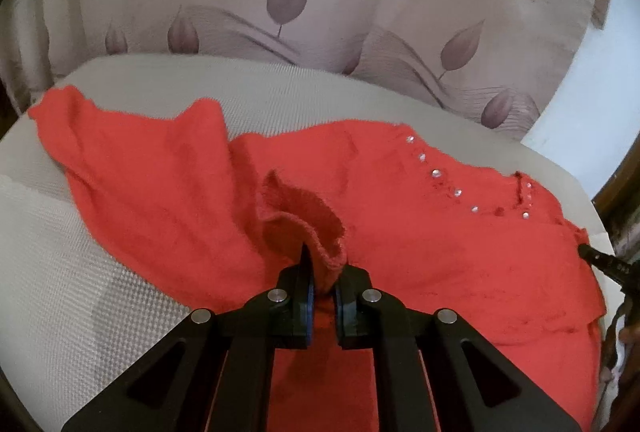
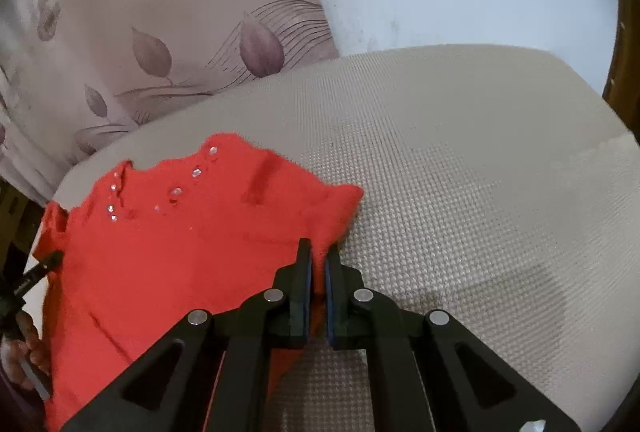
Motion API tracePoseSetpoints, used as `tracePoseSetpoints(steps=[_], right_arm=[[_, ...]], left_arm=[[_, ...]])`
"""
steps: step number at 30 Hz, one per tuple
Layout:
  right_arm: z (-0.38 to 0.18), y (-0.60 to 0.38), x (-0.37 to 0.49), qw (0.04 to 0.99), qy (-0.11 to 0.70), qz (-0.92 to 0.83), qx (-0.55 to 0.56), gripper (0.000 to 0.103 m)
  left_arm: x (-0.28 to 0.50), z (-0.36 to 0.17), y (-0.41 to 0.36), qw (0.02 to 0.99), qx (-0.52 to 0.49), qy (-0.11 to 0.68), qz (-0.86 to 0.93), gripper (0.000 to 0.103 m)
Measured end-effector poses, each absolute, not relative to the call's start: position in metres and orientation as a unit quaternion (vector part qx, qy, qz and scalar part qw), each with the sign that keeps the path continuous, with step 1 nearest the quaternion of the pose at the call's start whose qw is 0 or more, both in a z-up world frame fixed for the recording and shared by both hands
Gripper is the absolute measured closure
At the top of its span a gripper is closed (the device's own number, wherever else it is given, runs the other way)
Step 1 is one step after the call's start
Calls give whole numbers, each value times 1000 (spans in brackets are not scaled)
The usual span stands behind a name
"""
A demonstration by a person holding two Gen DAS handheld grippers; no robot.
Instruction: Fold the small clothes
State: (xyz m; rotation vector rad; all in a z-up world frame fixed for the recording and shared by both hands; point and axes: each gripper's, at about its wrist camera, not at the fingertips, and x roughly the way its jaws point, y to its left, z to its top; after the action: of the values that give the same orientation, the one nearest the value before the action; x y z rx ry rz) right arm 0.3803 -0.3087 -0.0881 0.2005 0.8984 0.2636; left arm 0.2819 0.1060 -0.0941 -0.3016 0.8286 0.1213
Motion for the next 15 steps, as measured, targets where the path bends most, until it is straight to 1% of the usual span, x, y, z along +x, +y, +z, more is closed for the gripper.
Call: tracePoseSetpoints(steps=[2,3,6,7,8,10,15], right_arm=[[-82,-316,375,890,430,106,111,93],[-73,-319,365,896,416,96,123,93],[-44,-307,325,916,363,123,117,89],[-39,-300,316,917,359,135,108,89],[-36,-289,303,916,357,155,98,88],[-36,-264,280,907,362,198,82,88],[-56,-206,247,884,388,259,31,86]], left_arm=[[281,-95,109,902,-156,400,53,92],[277,-93,112,904,-165,391,49,90],[260,-83,124,914,-190,356,42,66],[250,-76,134,918,-204,336,49,50],[243,-71,141,921,-212,323,53,36],[224,-58,162,927,-225,291,67,31],[198,-38,224,929,-209,279,122,30]])
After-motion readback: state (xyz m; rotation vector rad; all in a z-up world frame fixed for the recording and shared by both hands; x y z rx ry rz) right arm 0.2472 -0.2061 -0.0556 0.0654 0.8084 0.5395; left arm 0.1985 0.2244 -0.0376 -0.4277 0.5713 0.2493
